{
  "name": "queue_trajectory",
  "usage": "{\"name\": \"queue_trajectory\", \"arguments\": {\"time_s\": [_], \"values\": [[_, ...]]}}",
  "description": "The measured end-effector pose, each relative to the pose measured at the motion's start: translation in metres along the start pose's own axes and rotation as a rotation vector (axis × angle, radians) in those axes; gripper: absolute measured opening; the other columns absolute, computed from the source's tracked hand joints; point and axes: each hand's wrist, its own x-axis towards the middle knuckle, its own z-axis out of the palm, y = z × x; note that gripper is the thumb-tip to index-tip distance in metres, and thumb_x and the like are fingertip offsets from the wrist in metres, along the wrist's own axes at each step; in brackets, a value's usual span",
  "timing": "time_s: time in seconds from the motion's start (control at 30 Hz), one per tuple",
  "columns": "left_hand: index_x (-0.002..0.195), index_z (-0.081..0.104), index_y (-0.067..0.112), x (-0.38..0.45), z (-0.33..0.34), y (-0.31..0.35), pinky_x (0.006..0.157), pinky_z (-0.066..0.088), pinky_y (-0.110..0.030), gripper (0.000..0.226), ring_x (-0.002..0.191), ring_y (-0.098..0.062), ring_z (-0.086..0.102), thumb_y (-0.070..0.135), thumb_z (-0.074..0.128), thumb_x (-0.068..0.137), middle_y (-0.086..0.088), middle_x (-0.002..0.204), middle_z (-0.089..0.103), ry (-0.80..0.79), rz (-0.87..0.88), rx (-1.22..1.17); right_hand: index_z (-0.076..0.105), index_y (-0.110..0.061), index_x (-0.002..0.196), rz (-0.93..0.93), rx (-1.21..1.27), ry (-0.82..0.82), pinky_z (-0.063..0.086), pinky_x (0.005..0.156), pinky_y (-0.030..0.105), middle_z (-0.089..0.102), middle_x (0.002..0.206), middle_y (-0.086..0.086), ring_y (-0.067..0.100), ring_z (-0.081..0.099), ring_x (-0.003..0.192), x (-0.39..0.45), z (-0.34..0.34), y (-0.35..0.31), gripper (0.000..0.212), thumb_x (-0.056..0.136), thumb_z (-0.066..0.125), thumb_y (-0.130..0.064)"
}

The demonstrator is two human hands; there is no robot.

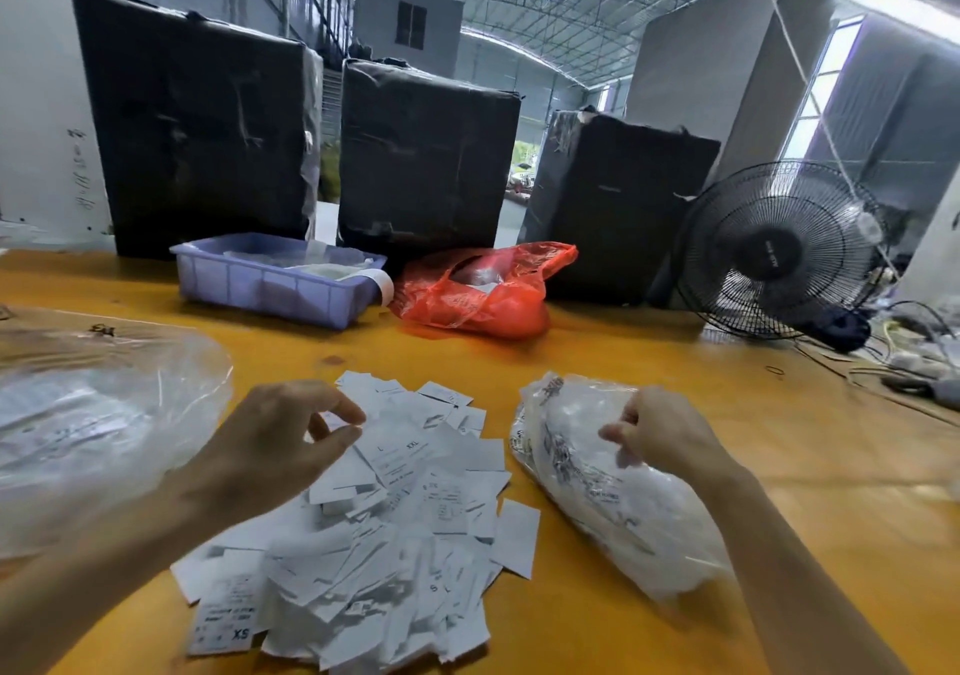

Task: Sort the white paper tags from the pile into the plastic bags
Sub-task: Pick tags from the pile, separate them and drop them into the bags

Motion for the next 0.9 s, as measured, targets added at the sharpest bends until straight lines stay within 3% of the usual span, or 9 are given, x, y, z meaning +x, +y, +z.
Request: {"name": "queue_trajectory", "arguments": {"time_s": [0.13,0.27,0.33,0.4,0.57,0.7,0.8,0.9], "values": [[0.083,0.073,0.022,-0.006,0.008,0.006,0.062,0.044,-0.010,0.013,0.073,0.003,0.061,0.011,0.076,0.077,0.015,0.079,0.068,-0.047,0.009,-0.060,0.067,-0.015,0.062,-0.019,0.136,-0.123,0.048,0.052,0.018,0.069,0.059,-0.002,0.006,0.067,0.056,-0.002,-0.002,0.004,0.019,0.067,0.085,-0.014],[0.082,0.072,0.025,-0.010,0.013,0.012,0.063,0.044,-0.009,0.015,0.075,0.006,0.060,0.011,0.076,0.078,0.018,0.075,0.066,-0.075,0.014,-0.079,0.069,-0.015,0.061,-0.044,0.333,-0.175,0.051,0.060,0.026,0.068,0.062,0.000,0.009,0.062,0.060,-0.005,-0.007,-0.002,0.023,0.056,0.090,-0.021],[0.082,0.072,0.025,-0.011,0.014,0.013,0.063,0.043,-0.009,0.015,0.073,0.007,0.059,0.011,0.075,0.078,0.019,0.071,0.064,-0.078,0.001,-0.091,0.068,-0.016,0.056,-0.048,0.295,-0.202,0.045,0.050,0.017,0.067,0.055,-0.003,0.004,0.058,0.051,-0.008,-0.003,-0.005,0.023,0.062,0.087,-0.028],[0.083,0.072,0.023,-0.012,0.016,0.015,0.062,0.044,-0.009,0.015,0.072,0.007,0.059,0.010,0.075,0.078,0.020,0.070,0.062,-0.088,-0.007,-0.103,0.070,-0.012,0.064,-0.040,0.326,-0.248,0.040,0.043,0.011,0.070,0.058,-0.001,0.002,0.059,0.047,-0.011,-0.001,-0.006,0.020,0.078,0.076,-0.024],[0.084,0.073,0.025,-0.011,0.018,0.019,0.060,0.048,-0.011,0.013,0.075,0.004,0.062,0.012,0.074,0.080,0.020,0.077,0.067,-0.092,-0.032,-0.170,0.067,0.003,0.095,0.020,0.729,-0.095,0.050,0.049,0.017,0.073,0.075,0.011,0.012,0.067,0.058,-0.013,-0.024,-0.012,0.013,0.092,0.056,-0.005],[0.087,0.073,0.024,-0.012,0.018,0.030,0.061,0.052,-0.014,0.011,0.071,-0.005,0.068,0.029,0.072,0.077,0.013,0.080,0.073,-0.152,-0.169,-0.475,0.073,-0.007,0.092,-0.112,1.199,-0.398,0.055,0.057,0.021,0.074,0.092,0.013,0.019,0.072,0.075,-0.034,-0.037,-0.043,0.017,0.082,0.061,-0.014],[0.098,0.069,0.017,-0.014,0.020,0.040,0.065,0.054,-0.021,0.041,0.075,-0.014,0.070,0.044,0.067,0.068,0.000,0.089,0.075,-0.279,-0.306,-0.762,0.078,-0.017,0.082,-0.193,1.196,-0.577,0.053,0.060,0.021,0.073,0.082,0.001,0.010,0.067,0.069,-0.052,-0.016,-0.077,0.017,0.069,0.070,-0.025],[0.107,0.063,0.011,-0.015,0.022,0.047,0.068,0.056,-0.025,0.057,0.078,-0.021,0.070,0.045,0.071,0.063,-0.010,0.095,0.073,-0.378,-0.430,-1.009,0.078,-0.017,0.080,-0.235,1.176,-0.594,0.049,0.069,0.026,0.068,0.073,-0.002,0.013,0.056,0.070,-0.067,0.013,-0.106,0.022,0.063,0.073,-0.029]]}}
